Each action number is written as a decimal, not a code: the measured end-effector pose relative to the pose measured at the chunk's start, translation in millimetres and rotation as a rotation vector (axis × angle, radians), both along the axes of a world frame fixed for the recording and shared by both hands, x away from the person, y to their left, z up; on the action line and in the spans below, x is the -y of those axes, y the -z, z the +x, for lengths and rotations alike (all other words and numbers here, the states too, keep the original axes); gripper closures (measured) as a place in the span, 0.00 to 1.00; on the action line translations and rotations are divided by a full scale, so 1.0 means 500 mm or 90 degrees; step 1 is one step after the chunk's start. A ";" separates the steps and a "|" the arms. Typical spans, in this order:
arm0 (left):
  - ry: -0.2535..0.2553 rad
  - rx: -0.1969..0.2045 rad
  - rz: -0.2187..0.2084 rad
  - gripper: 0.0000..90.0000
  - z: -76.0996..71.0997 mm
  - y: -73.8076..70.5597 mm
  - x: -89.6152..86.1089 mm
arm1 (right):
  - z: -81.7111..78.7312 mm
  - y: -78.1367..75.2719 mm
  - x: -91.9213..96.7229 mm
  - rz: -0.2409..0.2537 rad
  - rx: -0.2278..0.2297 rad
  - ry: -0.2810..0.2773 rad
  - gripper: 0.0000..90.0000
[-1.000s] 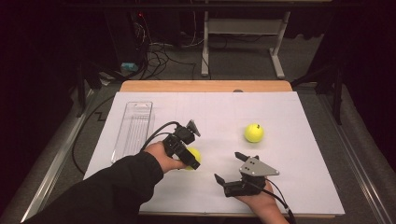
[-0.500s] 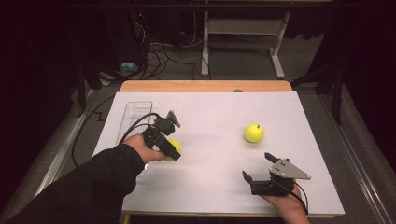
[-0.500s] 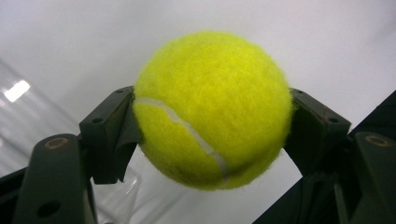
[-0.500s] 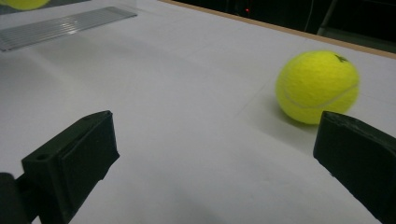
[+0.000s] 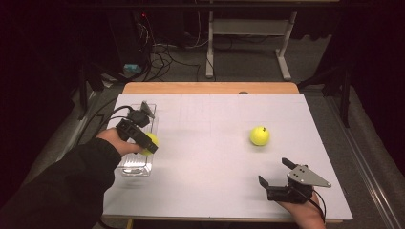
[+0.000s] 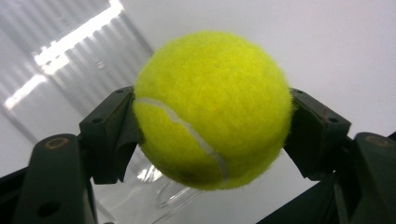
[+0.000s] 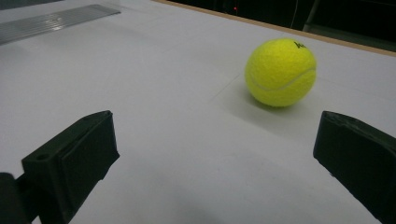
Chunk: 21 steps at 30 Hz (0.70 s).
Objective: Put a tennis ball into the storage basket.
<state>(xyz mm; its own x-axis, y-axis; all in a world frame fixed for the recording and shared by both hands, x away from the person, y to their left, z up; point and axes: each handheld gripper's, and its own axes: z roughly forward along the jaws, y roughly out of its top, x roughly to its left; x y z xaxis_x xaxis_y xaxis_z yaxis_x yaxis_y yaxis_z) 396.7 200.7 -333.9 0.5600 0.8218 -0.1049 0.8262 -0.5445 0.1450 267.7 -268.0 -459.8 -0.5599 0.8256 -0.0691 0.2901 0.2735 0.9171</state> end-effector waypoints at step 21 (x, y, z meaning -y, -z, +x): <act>-0.099 -0.009 0.036 0.29 0.127 0.041 -0.065 | 0.004 0.006 -0.001 -0.006 -0.007 -0.003 0.00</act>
<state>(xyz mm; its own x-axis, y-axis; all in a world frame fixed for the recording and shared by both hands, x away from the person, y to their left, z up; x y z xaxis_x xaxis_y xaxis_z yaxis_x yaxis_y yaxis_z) 460.4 233.2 -354.3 0.4246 0.9032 -0.0629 0.9028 -0.4171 0.1046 269.7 -267.3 -462.8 -0.5651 0.8219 -0.0713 0.2981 0.2840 0.9113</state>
